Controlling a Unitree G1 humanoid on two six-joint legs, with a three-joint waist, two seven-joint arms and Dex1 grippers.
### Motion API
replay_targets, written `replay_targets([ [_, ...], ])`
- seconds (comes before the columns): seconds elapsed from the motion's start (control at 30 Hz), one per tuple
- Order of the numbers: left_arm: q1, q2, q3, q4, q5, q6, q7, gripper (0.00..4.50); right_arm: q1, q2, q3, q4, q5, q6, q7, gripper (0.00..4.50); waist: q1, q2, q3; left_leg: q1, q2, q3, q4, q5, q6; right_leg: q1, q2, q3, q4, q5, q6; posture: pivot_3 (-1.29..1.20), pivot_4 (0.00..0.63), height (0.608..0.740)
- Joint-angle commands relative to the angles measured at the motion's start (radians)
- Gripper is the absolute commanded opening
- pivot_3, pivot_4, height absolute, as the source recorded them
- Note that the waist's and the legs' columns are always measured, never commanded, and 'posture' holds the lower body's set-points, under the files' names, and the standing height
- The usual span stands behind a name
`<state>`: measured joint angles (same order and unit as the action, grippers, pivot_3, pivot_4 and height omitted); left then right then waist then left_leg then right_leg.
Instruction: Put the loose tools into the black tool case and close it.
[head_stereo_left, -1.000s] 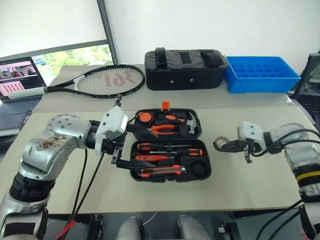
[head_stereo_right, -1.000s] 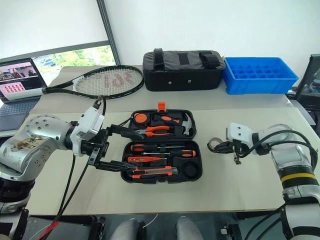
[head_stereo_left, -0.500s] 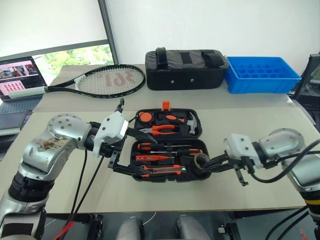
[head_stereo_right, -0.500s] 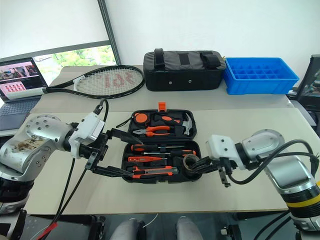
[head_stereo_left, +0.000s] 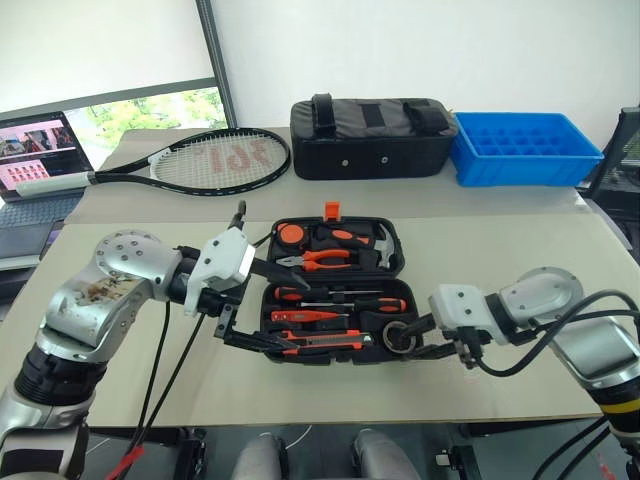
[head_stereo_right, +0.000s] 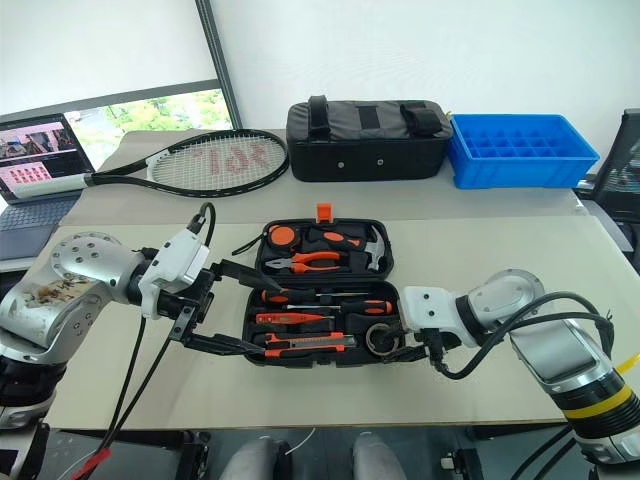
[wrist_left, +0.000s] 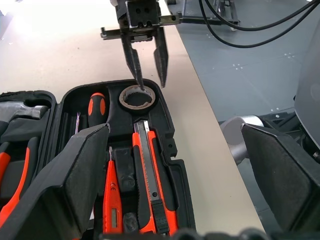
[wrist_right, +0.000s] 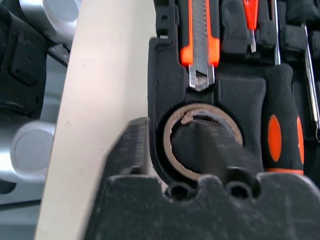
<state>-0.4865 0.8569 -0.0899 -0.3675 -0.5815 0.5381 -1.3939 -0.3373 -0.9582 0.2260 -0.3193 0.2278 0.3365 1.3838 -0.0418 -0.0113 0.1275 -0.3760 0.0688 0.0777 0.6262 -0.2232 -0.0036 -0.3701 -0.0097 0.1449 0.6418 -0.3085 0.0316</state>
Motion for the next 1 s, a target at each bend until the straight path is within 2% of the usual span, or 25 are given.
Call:
replay_targets([
  [0.03, 0.005, 0.001, 0.037, 0.038, 0.001, -0.023, 0.017, 4.50, -0.020, -0.001, -0.050, -0.006, 0.038, 0.008, -0.011, 3.31, 0.000, 0.000, 0.000, 0.000, 0.000, 0.000, 0.000, 0.000, 0.000, 0.000, 0.000, 0.000, 0.000, 0.000, 0.000, 0.00, 0.150, 0.708],
  [0.13, -0.003, -0.047, 0.073, 0.130, 0.003, -0.030, 0.091, 4.50, -0.082, 0.036, -0.096, 0.107, 0.050, 0.034, -0.074, 4.31, -0.001, 0.000, 0.000, 0.000, 0.000, 0.000, 0.000, 0.000, 0.000, 0.000, 0.000, 0.000, 0.000, 0.000, 0.000, 0.00, 0.150, 0.708],
  [0.17, -0.004, -0.065, 0.082, 0.169, 0.017, -0.041, 0.123, 4.50, -0.108, 0.053, -0.114, 0.163, 0.055, 0.047, -0.100, 4.46, -0.002, 0.000, 0.000, 0.000, 0.000, 0.000, 0.000, 0.000, 0.000, 0.000, 0.000, 0.000, 0.000, 0.000, 0.000, 0.00, 0.150, 0.708],
  [0.23, -0.014, -0.104, 0.103, 0.254, 0.031, -0.024, 0.193, 4.50, -0.154, 0.086, -0.147, 0.272, 0.070, 0.061, -0.128, 4.46, -0.001, 0.000, 0.000, 0.001, 0.000, 0.000, 0.001, 0.000, 0.000, 0.000, 0.000, 0.000, 0.001, 0.000, 0.000, 0.00, 0.150, 0.708],
  [0.4, -0.058, -0.170, 0.136, 0.462, 0.053, -0.010, 0.286, 4.50, -0.260, 0.156, -0.198, 0.461, 0.132, 0.258, -0.188, 4.46, 0.001, -0.001, 0.000, 0.000, 0.000, -0.002, 0.000, 0.000, 0.000, 0.000, 0.000, -0.002, 0.001, 0.004, -0.008, 0.00, 0.150, 0.708],
  [0.57, -0.156, -0.219, 0.187, 0.684, 0.016, 0.115, 0.362, 4.50, -0.407, 0.231, -0.209, 0.706, 0.101, 0.409, -0.326, 4.46, -0.001, 0.000, 0.000, -0.005, 0.000, -0.003, 0.000, 0.000, 0.000, -0.004, 0.000, -0.002, 0.002, 0.005, -0.008, 0.00, 0.150, 0.708],
  [0.7, -0.225, -0.244, 0.184, 0.802, 0.029, 0.186, 0.389, 4.50, -0.528, 0.288, -0.224, 0.876, 0.129, 0.542, -0.359, 4.46, -0.002, 0.000, -0.001, -0.007, 0.000, -0.003, 0.000, 0.000, 0.000, -0.007, 0.001, -0.003, 0.004, 0.005, -0.008, 0.00, 0.150, 0.708],
  [0.9, -0.303, -0.270, 0.191, 0.940, 0.042, 0.244, 0.410, 4.50, -0.605, 0.349, -0.219, 1.018, 0.106, 0.542, -0.372, 4.46, -0.001, 0.001, -0.001, -0.012, 0.000, -0.005, 0.000, 0.000, 0.000, -0.013, 0.001, -0.005, 0.006, 0.005, -0.009, 0.00, 0.150, 0.708],
  [1.0, -0.332, -0.272, 0.195, 0.991, 0.042, 0.268, 0.398, 4.50, -0.617, 0.369, -0.216, 1.043, 0.104, 0.533, -0.366, 3.82, -0.001, 0.001, -0.001, -0.014, 0.000, -0.006, 0.000, 0.000, 0.000, -0.015, 0.001, -0.005, 0.007, 0.005, -0.009, 0.00, 0.150, 0.708],
])
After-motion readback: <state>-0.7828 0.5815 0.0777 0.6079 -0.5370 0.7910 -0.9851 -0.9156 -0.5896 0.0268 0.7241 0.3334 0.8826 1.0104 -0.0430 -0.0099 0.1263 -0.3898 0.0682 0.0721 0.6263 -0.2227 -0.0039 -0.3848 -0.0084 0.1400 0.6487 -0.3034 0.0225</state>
